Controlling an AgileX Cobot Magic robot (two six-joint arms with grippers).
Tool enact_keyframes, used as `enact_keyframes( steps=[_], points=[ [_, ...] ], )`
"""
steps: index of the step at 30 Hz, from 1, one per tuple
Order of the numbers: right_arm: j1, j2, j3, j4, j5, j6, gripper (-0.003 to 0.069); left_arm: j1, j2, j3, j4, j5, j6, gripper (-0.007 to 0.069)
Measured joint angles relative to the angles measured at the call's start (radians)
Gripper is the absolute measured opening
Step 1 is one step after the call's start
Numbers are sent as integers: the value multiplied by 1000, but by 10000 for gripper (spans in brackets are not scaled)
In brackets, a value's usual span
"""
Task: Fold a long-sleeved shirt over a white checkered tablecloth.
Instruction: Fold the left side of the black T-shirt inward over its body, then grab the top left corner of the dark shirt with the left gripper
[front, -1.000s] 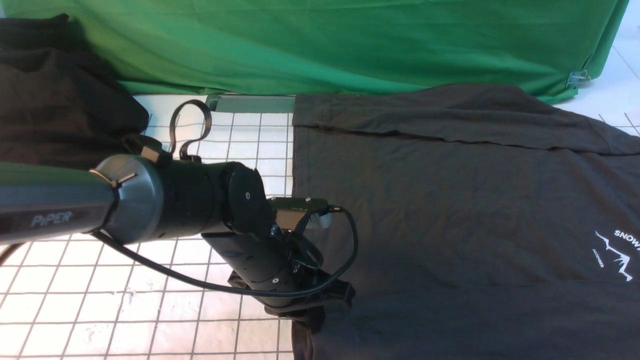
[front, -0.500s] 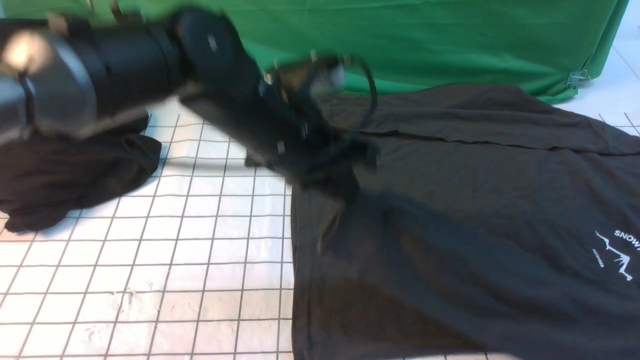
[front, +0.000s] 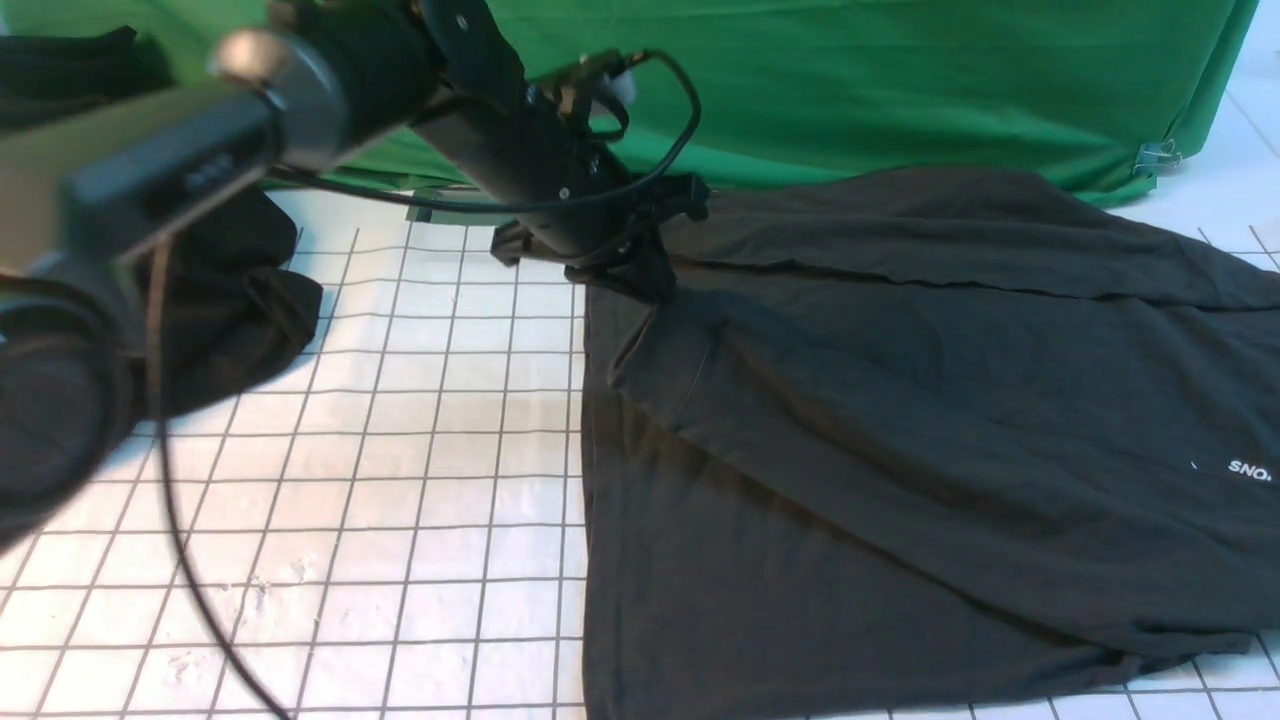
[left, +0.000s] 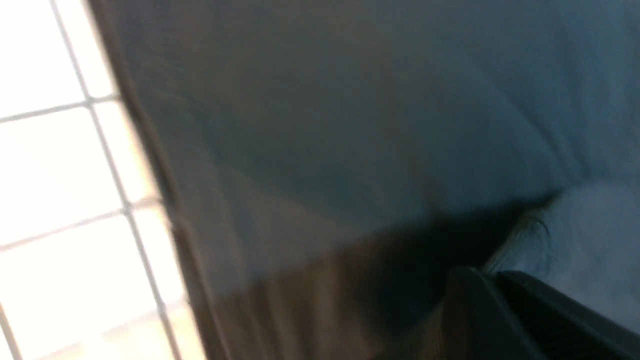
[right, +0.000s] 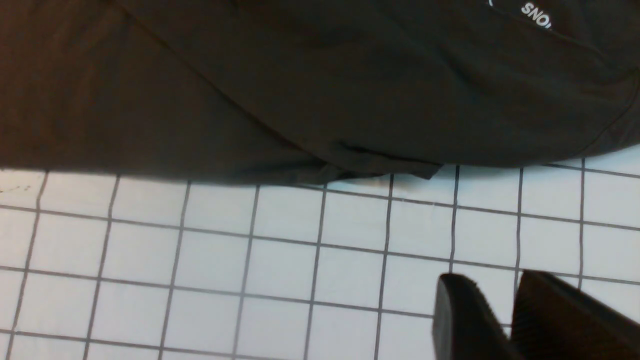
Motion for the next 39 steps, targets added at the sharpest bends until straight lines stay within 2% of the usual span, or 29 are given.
enact_keyframes(
  steps=[1, 3, 4, 5, 9, 11, 13, 17, 23, 33, 39],
  points=[
    [0, 0, 0, 0, 0, 0, 164, 8, 28, -40, 3, 3, -10, 121],
    [0, 0, 0, 0, 0, 0, 166, 15, 54, -76, 3, 6, -14, 152],
    [0, 0, 0, 0, 0, 0, 167, 28, 89, -135, 3, 10, -24, 230],
    [0, 0, 0, 0, 0, 0, 168, 37, 112, -173, 0, 12, -28, 274],
    [0, 0, 0, 0, 0, 11, 169, 68, 160, -285, -29, 4, -61, 398],
    [0, 0, 0, 0, -1, 32, 172, 106, 216, -377, -89, -9, -154, 471],
    [0, 0, 0, 0, -1, 34, 174, 122, 236, -401, -117, -18, -191, 485],
    [0, 0, 0, 0, -1, 56, 176, 159, 311, -422, -263, -71, -239, 495],
    [0, 0, 0, 0, -1, 84, 185, 159, 403, -422, -447, -123, -284, 469],
    [0, 0, 0, 0, -14, 96, 193, 158, 449, -422, -478, -147, -371, 463],
    [0, 0, 0, 0, -39, 101, 199, 159, 449, -422, -466, -194, -575, 463]
  ],
)
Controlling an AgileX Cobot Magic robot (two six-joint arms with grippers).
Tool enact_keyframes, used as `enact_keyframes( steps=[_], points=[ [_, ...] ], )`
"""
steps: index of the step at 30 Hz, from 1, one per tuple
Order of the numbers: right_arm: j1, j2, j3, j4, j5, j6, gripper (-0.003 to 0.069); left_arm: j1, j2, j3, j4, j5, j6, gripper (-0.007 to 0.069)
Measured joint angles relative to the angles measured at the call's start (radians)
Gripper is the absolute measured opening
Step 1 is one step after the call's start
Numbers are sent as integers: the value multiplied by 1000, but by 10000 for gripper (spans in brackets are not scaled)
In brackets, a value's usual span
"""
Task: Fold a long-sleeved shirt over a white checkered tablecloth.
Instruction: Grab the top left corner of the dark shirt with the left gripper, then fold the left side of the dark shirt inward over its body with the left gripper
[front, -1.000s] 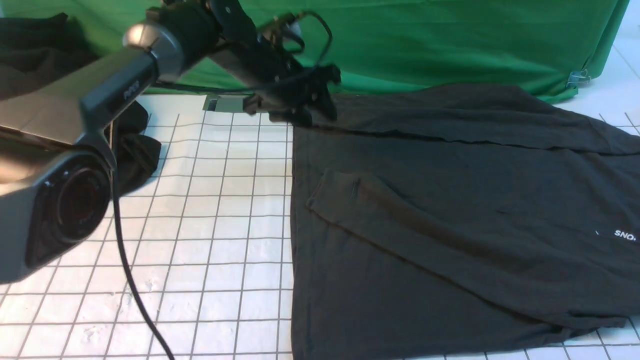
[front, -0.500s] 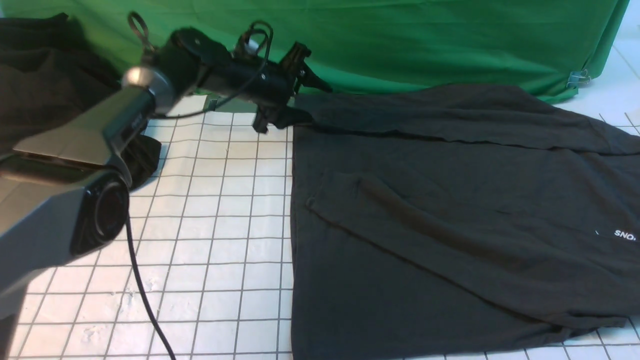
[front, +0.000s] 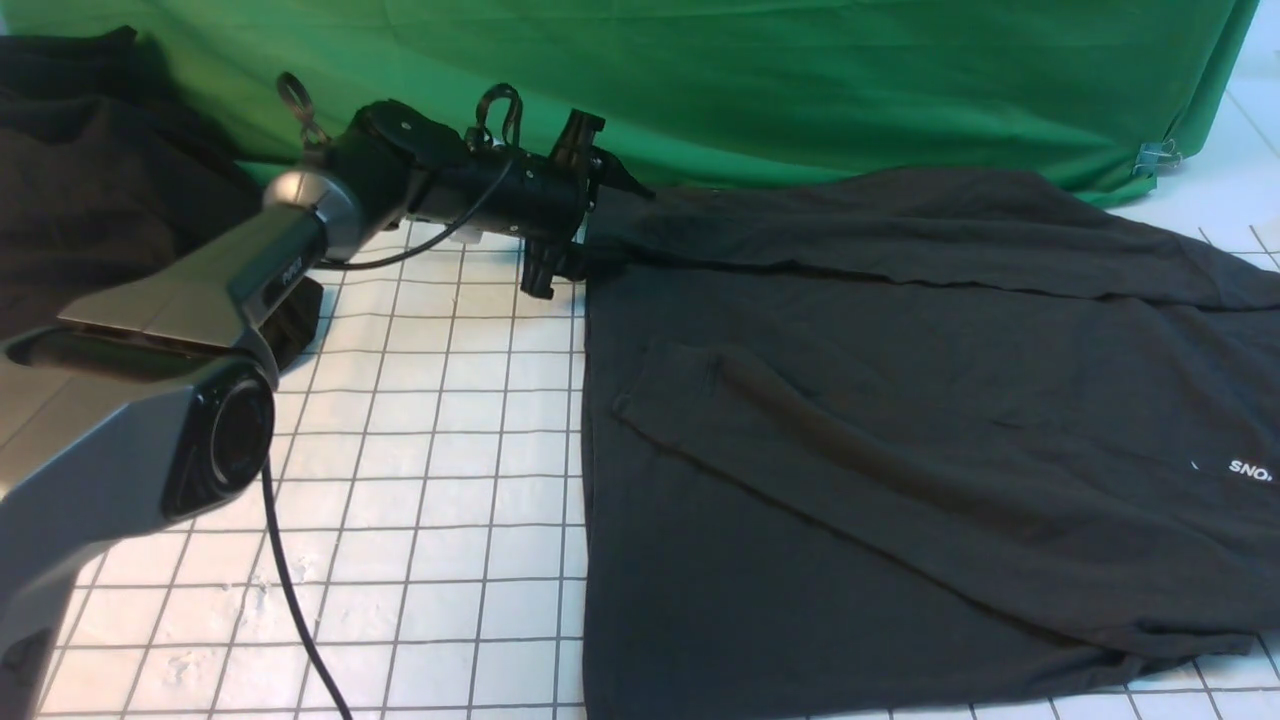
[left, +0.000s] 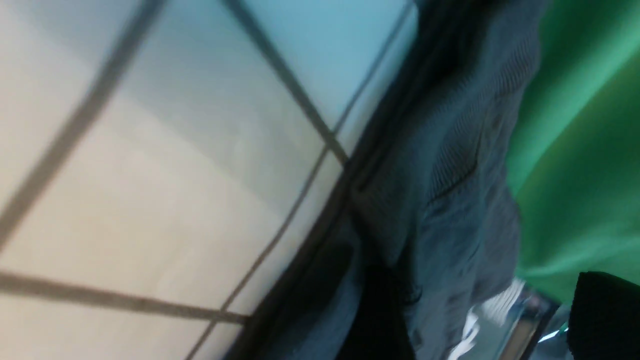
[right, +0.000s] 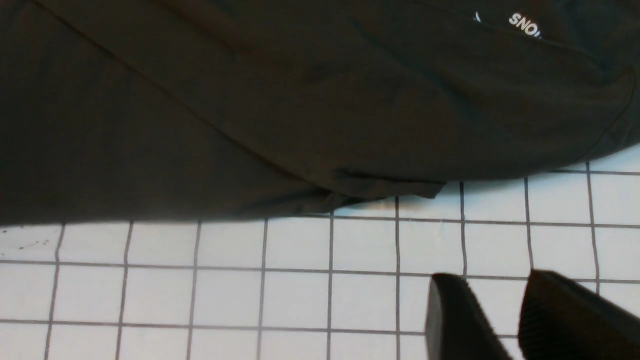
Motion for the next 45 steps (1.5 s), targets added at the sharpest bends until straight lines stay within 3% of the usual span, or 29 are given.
enact_keyframes(
  steps=[11, 17, 27, 32, 35, 38, 45],
  points=[
    [0, 0, 0, 0, -14, 0, 200, 0, 6, 0, 7, -26, -166, 437],
    [0, 0, 0, 0, -46, 1, 213, 1, 44, -7, -77, -3, -187, 382],
    [0, 0, 1, 0, -59, 0, 221, 1, 51, -13, -62, -28, -188, 369],
    [0, 0, 1, 0, -59, -5, 222, -2, 52, -13, -41, -38, -175, 265],
    [0, 0, 1, 0, -59, -10, 227, -5, 52, -13, -37, -41, -120, 114],
    [0, 0, 1, 0, -59, -11, 230, -9, 49, -13, -37, -41, -56, 34],
    [0, 0, 1, 0, -59, -18, 235, 6, -24, -7, -5, -15, 64, 12]
  ],
)
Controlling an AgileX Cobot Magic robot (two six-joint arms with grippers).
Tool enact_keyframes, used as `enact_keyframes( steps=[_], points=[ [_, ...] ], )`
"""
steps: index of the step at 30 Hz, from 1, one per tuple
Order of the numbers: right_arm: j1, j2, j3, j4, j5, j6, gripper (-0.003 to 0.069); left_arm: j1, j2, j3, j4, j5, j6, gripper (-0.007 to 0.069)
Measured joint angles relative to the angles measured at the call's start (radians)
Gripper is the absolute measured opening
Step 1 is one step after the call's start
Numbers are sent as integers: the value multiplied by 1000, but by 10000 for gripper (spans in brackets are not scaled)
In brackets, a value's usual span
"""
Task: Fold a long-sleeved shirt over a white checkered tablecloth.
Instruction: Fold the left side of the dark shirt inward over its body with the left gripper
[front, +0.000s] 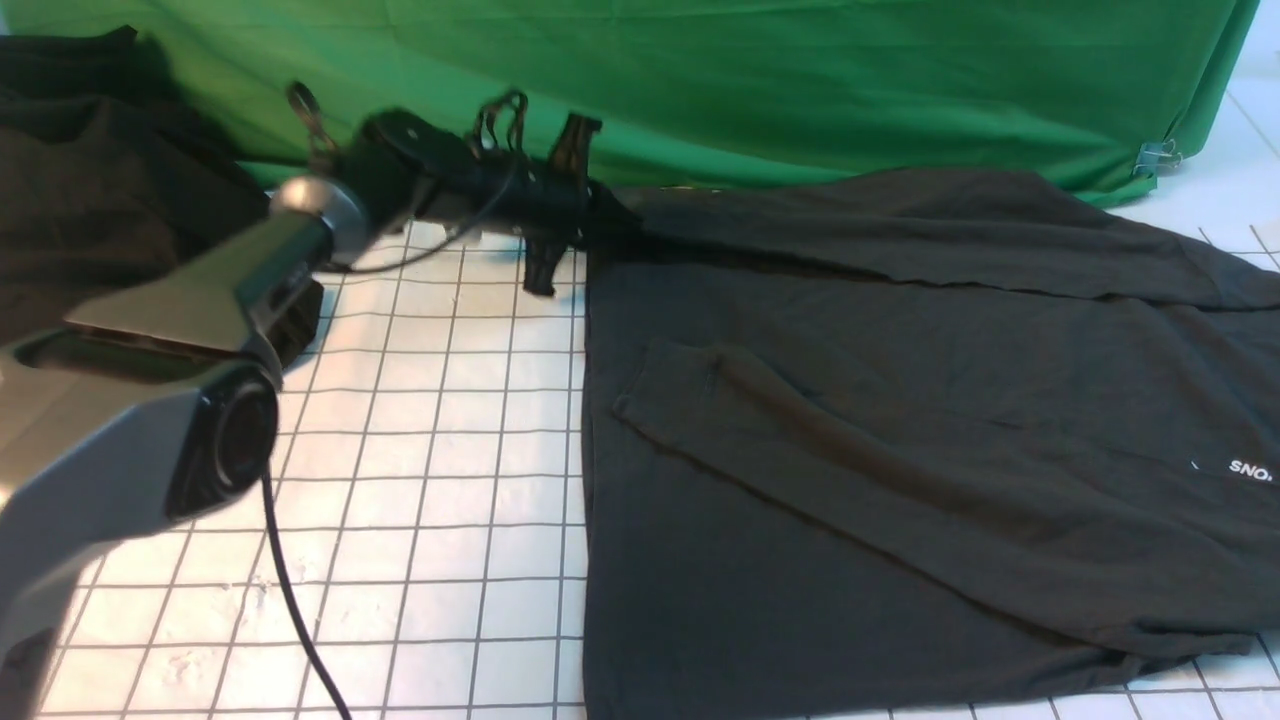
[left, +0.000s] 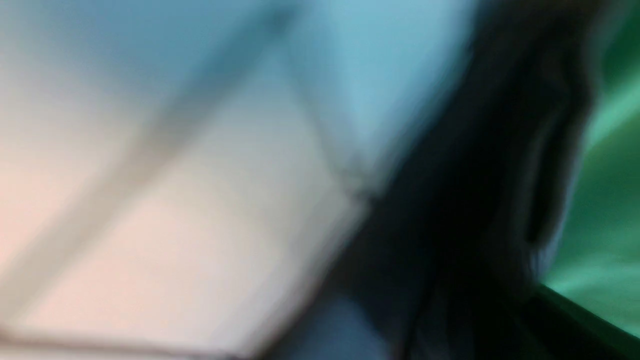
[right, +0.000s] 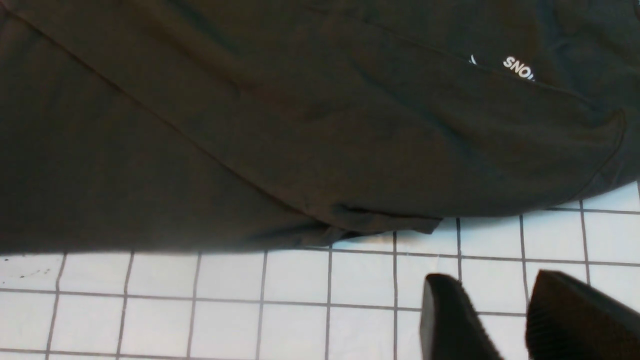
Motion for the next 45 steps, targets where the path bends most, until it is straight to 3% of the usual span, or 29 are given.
enact_keyframes(
  steps=[6, 7, 9, 10, 20, 31, 37, 38, 39, 41, 45],
  points=[
    [0, 0, 0, 0, 0, 0, 237, 19, -119, 0, 49, 223, 41, 13],
    [0, 6, 0, 0, 0, 0, 237, 6, -167, 0, 144, 326, 35, 13],
    [0, 10, 0, 0, 0, 0, 238, -7, -200, 0, 234, 393, 22, 13],
    [0, 17, 0, 0, 0, 0, 238, -37, -251, 7, 349, 459, 18, 13],
    [0, 58, 0, 0, -5, 0, 238, -160, -426, 198, 396, 498, 77, 13],
    [0, 109, 0, 0, -87, 0, 238, -164, -448, 530, 423, 485, 216, 34],
    [0, 115, 0, 0, -130, 53, 238, -164, -391, 563, 475, 494, 249, 210],
    [0, 115, 0, 0, -131, 69, 238, -164, -387, 565, 485, 495, 249, 297],
    [0, 115, 0, 0, -131, 70, 238, -164, -387, 565, 485, 496, 249, 307],
    [0, 116, 0, 0, -129, 79, 238, -164, -394, 565, 481, 497, 280, 426],
    [0, 116, 0, 0, -133, 79, 238, -164, -439, 565, 485, 497, 340, 568]
  ],
)
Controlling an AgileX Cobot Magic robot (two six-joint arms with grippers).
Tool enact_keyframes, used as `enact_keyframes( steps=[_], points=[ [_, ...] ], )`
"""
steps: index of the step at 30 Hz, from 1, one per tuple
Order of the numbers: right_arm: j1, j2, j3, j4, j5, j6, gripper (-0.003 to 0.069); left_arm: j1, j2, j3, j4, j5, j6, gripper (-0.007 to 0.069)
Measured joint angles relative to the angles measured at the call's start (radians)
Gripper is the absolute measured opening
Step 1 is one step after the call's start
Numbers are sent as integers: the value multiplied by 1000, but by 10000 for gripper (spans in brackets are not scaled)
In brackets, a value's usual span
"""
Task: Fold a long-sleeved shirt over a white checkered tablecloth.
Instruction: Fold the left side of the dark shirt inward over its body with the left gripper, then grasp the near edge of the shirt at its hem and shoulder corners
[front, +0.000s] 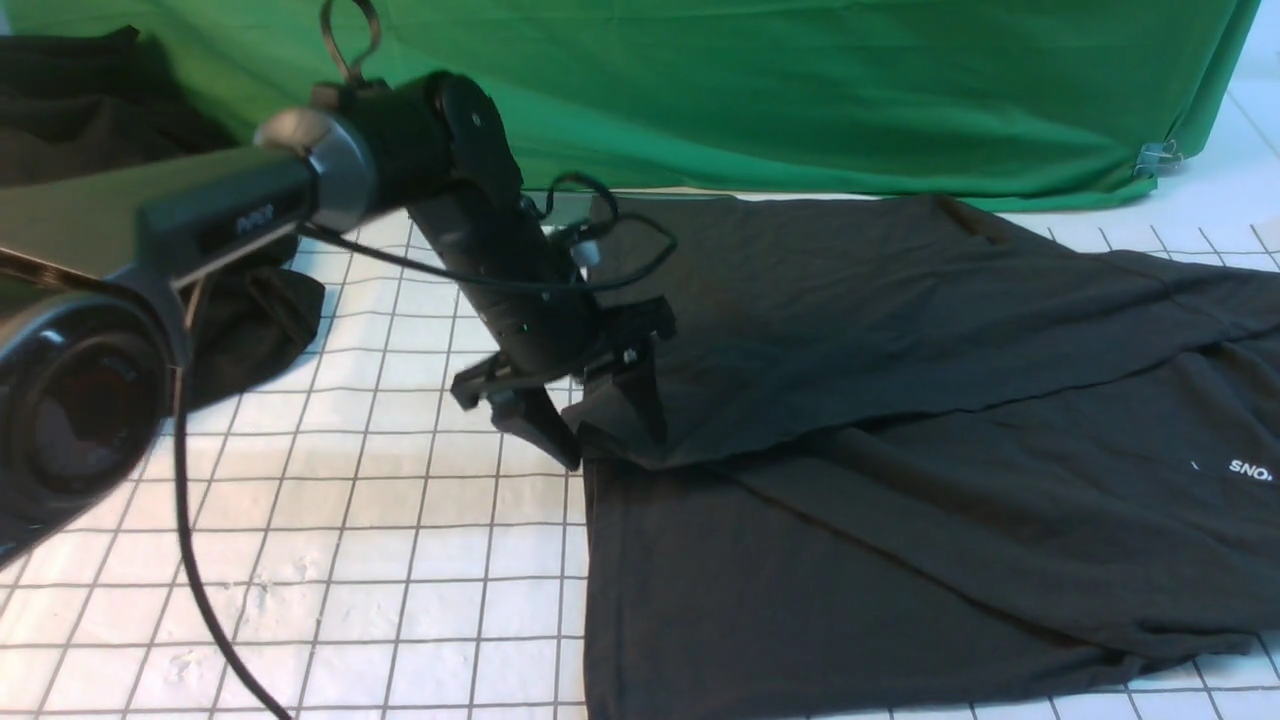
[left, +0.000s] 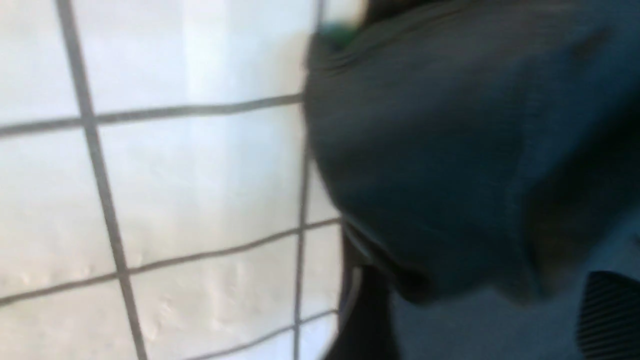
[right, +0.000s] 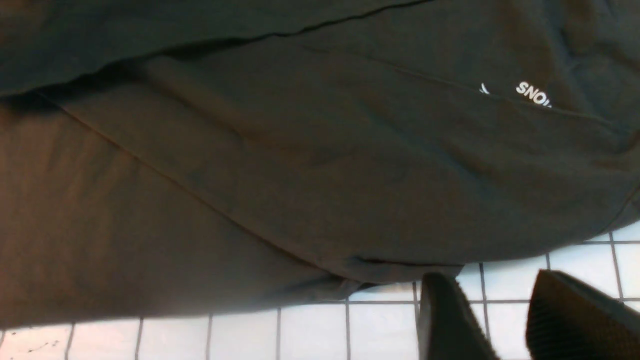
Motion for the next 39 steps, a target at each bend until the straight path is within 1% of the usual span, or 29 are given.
enact_keyframes(
  steps=[2, 5, 7, 11, 13, 14, 16, 17, 18, 21, 26, 33, 36, 39],
  points=[
    [0, 0, 0, -5, 0, -3, 238, -4, -66, 13, 20, -5, 22, 610],
    [0, 1, 0, -5, 0, -8, 238, -6, -147, 61, 69, -6, 30, 619],
    [0, 1, 0, -5, 0, -19, 238, -6, -253, 178, 115, -7, 30, 611],
    [0, 1, 0, -5, 1, -31, 238, -22, -377, 446, 107, -4, 29, 559],
    [0, 1, 0, -5, 1, -34, 238, -69, -409, 576, 82, -42, 27, 517],
    [0, 1, 0, -5, 1, -34, 238, -74, -409, 585, 79, -47, 25, 514],
    [0, 1, 0, -6, 0, -37, 239, -140, -405, 666, 51, -129, 23, 470],
    [0, 1, 0, -6, 0, -37, 239, -145, -403, 666, 50, -135, 23, 470],
    [0, 1, 0, -6, 0, -41, 238, -180, -390, 674, 42, -172, 13, 451],
    [0, 1, 0, -6, 1, -53, 238, -223, -344, 656, 32, -218, -3, 423],
    [0, 1, 0, -6, 1, -56, 238, -230, -285, 641, 30, -248, -24, 417],
    [0, 1, 0, -6, 1, -56, 239, -230, -274, 638, 6, -239, -28, 399],
    [0, 1, 0, -6, 1, -56, 239, -230, -271, 638, 3, -249, -28, 313],
    [0, 1, 0, -5, 1, -56, 239, -230, -267, 638, 0, -265, -16, 121]
  ],
)
